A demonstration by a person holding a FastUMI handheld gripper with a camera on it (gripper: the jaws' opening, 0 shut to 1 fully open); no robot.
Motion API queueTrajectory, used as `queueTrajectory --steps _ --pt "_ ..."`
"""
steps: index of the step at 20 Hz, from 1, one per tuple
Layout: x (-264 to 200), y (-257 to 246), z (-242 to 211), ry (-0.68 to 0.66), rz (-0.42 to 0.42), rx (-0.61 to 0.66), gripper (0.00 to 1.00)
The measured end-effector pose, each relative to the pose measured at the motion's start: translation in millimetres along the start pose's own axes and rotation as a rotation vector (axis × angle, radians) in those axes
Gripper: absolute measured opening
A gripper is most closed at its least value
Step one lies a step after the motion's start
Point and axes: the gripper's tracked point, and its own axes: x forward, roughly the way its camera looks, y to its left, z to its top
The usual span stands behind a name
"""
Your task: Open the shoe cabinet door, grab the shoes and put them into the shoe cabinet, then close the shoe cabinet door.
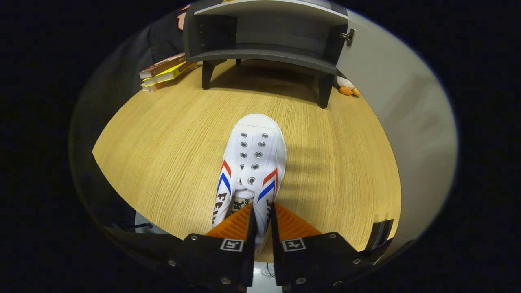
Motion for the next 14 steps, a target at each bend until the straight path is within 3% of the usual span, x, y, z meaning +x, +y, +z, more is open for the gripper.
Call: queueTrajectory --steps 2,3,14 --pt "3 1 -1 0.005 -0.049 -0.005 0.04" --pt "2 0 0 0.002 -0.056 -0.010 0.02" --pt "-25 -16 28 -0.116 -0.067 0.142 0.00"
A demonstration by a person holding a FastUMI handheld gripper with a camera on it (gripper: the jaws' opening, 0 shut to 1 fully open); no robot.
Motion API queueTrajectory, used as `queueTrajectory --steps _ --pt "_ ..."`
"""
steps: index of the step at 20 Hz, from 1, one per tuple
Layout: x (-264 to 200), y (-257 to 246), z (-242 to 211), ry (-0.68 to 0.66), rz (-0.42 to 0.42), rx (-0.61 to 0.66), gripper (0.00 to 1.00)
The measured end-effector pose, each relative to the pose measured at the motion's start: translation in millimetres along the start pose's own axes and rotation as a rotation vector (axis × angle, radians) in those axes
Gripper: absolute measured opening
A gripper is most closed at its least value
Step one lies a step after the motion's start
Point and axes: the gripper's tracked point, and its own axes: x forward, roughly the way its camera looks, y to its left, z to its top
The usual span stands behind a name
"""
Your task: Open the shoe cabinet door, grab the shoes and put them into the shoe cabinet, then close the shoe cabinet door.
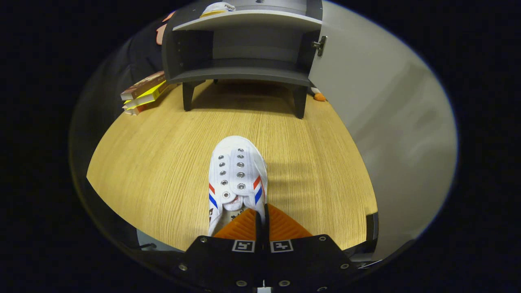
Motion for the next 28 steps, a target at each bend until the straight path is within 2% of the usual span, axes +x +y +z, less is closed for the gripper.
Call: queueTrajectory --steps 5,12,16,24,28 --pt "-22 -1 28 -0.075 0.010 0.008 0.00" --pt "-27 -1 36 -0.092 0.033 0.027 0.00" --pt "-56 -1 55 -0.179 0.043 -0.003 0.00" --pt "-162 -44 153 -0.374 0.043 0.029 0.00" --pt "-191 -46 208 -0.459 0.020 0.050 0.00"
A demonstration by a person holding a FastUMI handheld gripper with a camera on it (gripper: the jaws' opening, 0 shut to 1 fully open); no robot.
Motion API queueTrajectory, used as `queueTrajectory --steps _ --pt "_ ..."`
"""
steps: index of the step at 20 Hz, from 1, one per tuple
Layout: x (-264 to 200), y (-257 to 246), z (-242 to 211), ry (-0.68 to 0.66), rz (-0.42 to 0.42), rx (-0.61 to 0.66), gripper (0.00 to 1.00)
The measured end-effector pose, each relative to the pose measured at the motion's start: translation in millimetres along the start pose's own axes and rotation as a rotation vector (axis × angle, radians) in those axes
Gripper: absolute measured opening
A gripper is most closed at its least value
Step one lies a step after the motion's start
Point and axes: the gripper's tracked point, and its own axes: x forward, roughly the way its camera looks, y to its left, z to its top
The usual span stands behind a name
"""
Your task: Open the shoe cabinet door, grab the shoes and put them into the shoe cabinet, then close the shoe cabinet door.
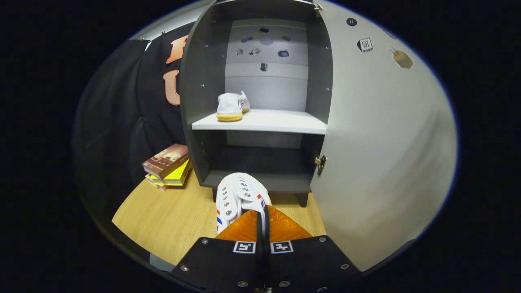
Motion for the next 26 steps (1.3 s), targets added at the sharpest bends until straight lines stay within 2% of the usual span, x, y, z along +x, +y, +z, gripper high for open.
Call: queueTrajectory --steps 8,13,20,26 --pt "9 -3 110 -0.140 -0.071 0.038 0.00" --pt "39 -8 169 -0.200 -0.118 0.046 0.00" --pt "126 -21 231 -0.226 -0.169 0.088 0.00" --pt "190 -10 257 -0.214 -0.173 0.090 0.00"
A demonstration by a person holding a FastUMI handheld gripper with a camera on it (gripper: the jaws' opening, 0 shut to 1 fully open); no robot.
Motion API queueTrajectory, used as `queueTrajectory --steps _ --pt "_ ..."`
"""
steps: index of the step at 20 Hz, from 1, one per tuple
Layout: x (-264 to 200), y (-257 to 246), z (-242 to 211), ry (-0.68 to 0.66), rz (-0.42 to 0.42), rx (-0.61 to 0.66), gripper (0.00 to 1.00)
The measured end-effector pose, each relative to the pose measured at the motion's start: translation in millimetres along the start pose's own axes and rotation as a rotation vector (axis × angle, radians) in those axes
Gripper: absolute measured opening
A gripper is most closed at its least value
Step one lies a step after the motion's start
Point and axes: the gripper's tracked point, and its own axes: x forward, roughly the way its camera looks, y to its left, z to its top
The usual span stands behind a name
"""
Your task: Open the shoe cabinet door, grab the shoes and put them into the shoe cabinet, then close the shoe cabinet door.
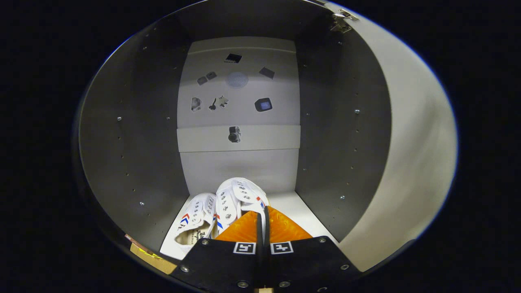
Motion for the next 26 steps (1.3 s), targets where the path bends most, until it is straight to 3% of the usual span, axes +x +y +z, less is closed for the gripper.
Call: queueTrajectory --steps 10,15,19,20,22,26 --pt "65 10 -54 0.133 -0.040 -0.019 0.00" --pt "60 6 -62 0.162 -0.005 0.032 0.03" --pt "33 -6 -62 0.144 -0.031 -0.039 0.19" --pt "28 -5 -56 0.118 -0.028 -0.053 0.30" --pt "11 -10 -46 0.093 -0.033 -0.084 0.41" --pt "-44 -3 -37 0.061 0.032 -0.108 0.60"
